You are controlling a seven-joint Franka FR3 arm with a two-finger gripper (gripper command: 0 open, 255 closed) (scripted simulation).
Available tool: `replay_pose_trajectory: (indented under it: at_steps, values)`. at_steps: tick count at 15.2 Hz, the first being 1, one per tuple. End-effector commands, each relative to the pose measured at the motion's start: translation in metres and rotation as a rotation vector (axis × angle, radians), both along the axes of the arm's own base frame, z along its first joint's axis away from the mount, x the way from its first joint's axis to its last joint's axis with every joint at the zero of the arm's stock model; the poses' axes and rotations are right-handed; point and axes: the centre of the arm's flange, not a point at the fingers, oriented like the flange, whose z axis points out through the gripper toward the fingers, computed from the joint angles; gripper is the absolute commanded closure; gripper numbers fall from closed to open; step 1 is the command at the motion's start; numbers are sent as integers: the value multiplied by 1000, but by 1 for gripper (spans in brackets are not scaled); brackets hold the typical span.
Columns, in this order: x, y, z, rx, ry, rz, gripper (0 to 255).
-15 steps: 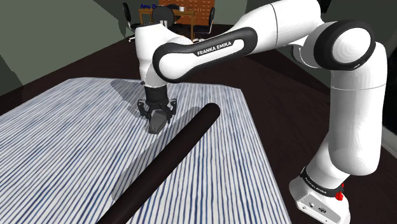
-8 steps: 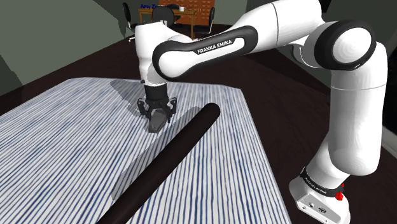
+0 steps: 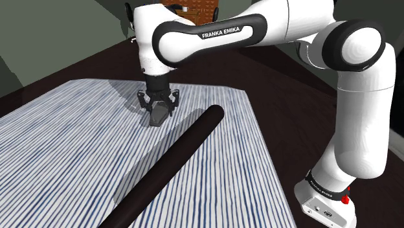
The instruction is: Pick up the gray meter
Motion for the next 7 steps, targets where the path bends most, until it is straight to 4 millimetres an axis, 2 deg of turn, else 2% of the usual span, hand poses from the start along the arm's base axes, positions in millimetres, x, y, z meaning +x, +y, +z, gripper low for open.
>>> replay_pose_trajectory:
  at_steps: [1, 5, 7]
  values:
    - [-1, 0, 11, 0, 0, 0, 255]
    - [-1, 0, 32, 0, 0, 0, 255]
    - [-1, 0, 33, 0, 0, 0, 255]
